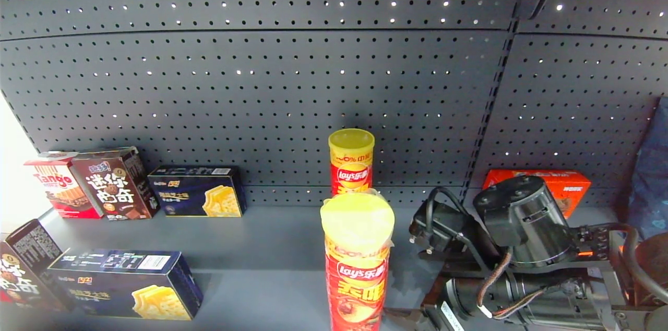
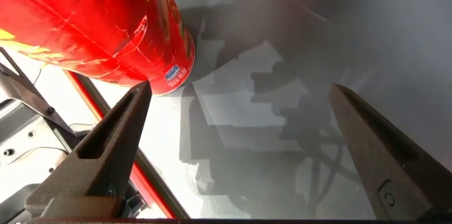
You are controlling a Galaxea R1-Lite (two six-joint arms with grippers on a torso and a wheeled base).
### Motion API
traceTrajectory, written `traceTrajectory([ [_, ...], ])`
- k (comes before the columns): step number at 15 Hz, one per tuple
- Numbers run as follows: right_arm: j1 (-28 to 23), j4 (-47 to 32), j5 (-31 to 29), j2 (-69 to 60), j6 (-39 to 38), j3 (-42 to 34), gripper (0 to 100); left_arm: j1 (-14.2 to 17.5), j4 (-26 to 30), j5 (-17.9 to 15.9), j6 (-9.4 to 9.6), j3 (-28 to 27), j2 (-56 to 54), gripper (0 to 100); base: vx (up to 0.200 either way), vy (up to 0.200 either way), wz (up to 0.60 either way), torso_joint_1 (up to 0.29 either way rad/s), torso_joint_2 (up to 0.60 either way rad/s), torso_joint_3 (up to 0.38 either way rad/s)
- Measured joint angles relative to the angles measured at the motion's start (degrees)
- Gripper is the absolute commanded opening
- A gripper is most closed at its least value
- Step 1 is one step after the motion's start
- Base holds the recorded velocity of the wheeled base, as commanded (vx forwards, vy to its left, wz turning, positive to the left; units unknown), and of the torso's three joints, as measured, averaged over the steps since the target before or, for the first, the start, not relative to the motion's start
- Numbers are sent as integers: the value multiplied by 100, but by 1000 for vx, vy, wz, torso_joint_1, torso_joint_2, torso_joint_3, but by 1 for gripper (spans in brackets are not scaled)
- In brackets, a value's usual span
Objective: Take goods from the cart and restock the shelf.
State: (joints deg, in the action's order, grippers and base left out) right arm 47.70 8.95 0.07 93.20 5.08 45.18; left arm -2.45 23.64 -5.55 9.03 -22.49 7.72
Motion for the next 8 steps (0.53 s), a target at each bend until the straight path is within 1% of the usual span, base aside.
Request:
traceTrajectory([
  [5,-2,-4,-7,-41,-5,-37,100,0,1,0,0,0,0,100,0,0,0,0,0,0],
  [8,-44,0,-21,-347,-99,-133,100,0,0,0,0,0,-26,100,0,0,0,0,0,0],
])
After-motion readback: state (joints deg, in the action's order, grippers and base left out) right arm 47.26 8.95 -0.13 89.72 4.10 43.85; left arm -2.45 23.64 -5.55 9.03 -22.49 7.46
